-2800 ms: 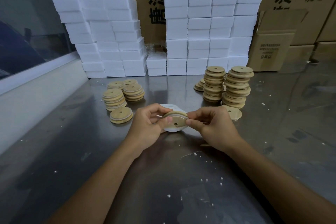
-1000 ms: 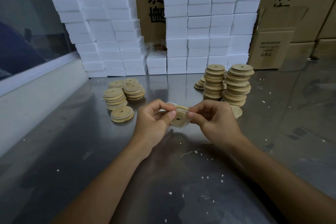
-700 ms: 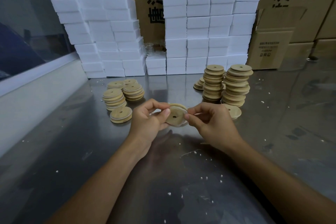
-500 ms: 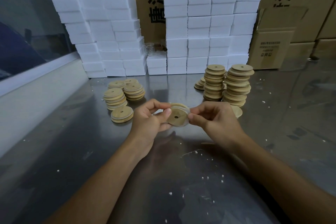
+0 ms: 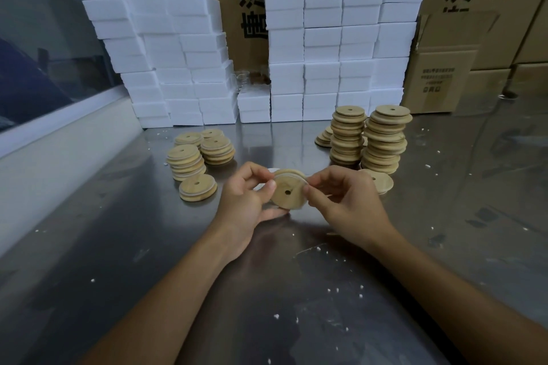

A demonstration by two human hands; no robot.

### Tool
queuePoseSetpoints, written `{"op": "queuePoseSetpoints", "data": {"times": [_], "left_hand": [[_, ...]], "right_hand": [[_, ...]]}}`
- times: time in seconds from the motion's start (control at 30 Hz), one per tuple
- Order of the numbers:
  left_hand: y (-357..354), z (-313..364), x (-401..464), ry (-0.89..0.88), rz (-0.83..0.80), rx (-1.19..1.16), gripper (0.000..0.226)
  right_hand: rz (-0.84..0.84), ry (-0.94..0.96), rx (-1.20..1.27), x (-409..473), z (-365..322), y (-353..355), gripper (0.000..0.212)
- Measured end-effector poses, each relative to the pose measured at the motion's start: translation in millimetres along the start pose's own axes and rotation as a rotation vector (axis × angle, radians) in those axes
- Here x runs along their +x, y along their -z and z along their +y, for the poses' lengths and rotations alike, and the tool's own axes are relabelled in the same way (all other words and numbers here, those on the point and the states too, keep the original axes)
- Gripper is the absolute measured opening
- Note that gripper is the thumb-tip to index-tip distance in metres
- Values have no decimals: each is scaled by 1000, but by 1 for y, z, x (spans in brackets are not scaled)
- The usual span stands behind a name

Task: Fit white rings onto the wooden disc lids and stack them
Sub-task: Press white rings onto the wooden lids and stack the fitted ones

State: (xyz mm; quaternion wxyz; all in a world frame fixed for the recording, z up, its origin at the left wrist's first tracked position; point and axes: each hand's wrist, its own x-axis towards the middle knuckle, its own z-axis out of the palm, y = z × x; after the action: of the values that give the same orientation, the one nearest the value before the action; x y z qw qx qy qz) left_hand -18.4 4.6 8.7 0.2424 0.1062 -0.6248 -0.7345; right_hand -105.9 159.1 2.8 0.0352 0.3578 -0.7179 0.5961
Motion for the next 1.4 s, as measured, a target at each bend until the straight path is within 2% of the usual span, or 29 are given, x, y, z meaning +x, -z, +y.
{"op": "queuePoseSetpoints", "data": {"times": [0.1, 0.27, 0.53, 0.7, 1.07, 1.23, 1.4], "left_hand": [[-3, -2, -2, -156, 11, 286, 25], [-9, -2, -3, -287, 0, 350, 24], [-9, -4, -3, -329, 4, 411, 29], [-7, -4, -2, -324, -6, 468, 30], [-2, -6, 0, -225, 35, 332, 32], [-5, -4, -1, -160, 41, 210, 18], [-4, 4, 0, -34, 111, -7, 26]], "right_hand": [[14, 131, -157, -3, -2, 1, 4], [9, 345, -322, -3, -10, 0, 7], [52, 266, -365, -1, -11, -3, 5], [25, 180, -344, 1, -11, 2, 12], [-69, 66, -246, 2, -2, 3, 15], [-35, 56, -197, 3, 0, 3, 8], [-72, 11, -79, 2, 4, 4, 12]]}}
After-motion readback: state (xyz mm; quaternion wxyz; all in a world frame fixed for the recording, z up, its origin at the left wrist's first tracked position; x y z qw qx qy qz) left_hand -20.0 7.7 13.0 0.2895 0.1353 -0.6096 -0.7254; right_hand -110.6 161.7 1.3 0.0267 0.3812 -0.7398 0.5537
